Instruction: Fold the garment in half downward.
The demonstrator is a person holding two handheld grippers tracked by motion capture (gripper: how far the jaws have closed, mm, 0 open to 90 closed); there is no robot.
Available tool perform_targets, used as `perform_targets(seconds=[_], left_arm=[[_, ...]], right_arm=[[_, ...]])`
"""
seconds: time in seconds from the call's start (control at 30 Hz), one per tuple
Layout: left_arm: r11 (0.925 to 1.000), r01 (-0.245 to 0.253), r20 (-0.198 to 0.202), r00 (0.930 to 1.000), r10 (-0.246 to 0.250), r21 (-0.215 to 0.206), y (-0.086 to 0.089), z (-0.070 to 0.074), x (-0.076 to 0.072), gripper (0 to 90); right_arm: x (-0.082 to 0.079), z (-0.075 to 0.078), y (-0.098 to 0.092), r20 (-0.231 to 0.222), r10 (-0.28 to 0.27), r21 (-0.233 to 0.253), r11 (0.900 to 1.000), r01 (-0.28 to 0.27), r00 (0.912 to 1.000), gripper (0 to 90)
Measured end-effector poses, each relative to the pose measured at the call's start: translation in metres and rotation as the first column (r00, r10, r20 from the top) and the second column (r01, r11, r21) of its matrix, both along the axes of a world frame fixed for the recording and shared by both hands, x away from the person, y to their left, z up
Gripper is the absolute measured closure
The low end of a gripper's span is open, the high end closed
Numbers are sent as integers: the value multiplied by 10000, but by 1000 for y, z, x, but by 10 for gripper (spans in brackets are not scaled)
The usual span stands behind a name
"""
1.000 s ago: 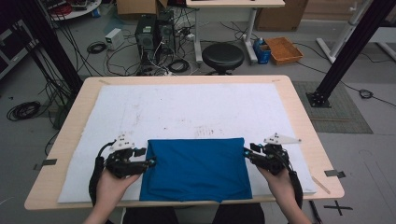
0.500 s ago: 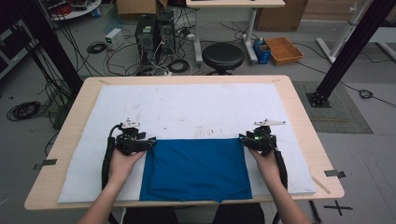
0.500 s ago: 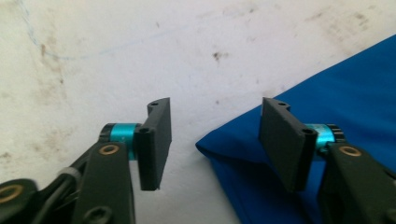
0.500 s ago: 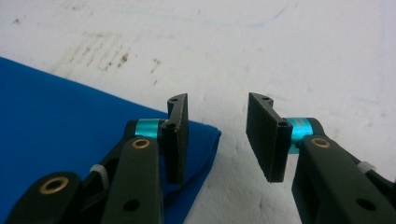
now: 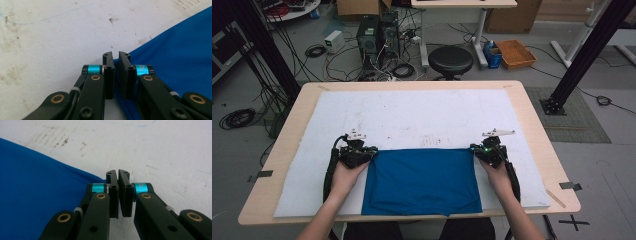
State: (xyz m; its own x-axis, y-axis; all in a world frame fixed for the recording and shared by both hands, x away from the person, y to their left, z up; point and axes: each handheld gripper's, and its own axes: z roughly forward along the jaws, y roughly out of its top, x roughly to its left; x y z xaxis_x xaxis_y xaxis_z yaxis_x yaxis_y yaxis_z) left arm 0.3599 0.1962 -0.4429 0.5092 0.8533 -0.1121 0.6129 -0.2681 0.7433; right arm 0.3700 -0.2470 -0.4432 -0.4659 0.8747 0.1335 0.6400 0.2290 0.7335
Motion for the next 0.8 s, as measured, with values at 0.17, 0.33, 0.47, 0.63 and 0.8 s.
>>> perform_targets(seconds=[0.17, 0.33, 0.47, 0.63, 0.8], left_arm=[[9999, 9, 131, 9999, -11, 172, -8, 4, 8, 835], [9999, -75, 197, 9998, 74, 83, -13, 5, 16, 834], [9998, -140, 284, 9995, 145, -171, -15, 6, 20, 834], [9991, -176, 404, 9990, 192, -388, -13, 5, 19, 832], [9988, -187, 422, 9989, 206, -444, -12, 4, 19, 830]], right_arm=[[7, 7, -2, 239, -41, -287, 9996, 48, 9997, 878], [14, 11, -5, 433, -205, -307, 9993, 218, 9989, 879], [18, 7, -8, 400, -325, -406, 9986, 341, 9987, 879], [15, 8, -8, 599, -348, -276, 9990, 365, 9976, 879], [15, 6, -9, 605, -395, -169, 9990, 406, 9974, 878]])
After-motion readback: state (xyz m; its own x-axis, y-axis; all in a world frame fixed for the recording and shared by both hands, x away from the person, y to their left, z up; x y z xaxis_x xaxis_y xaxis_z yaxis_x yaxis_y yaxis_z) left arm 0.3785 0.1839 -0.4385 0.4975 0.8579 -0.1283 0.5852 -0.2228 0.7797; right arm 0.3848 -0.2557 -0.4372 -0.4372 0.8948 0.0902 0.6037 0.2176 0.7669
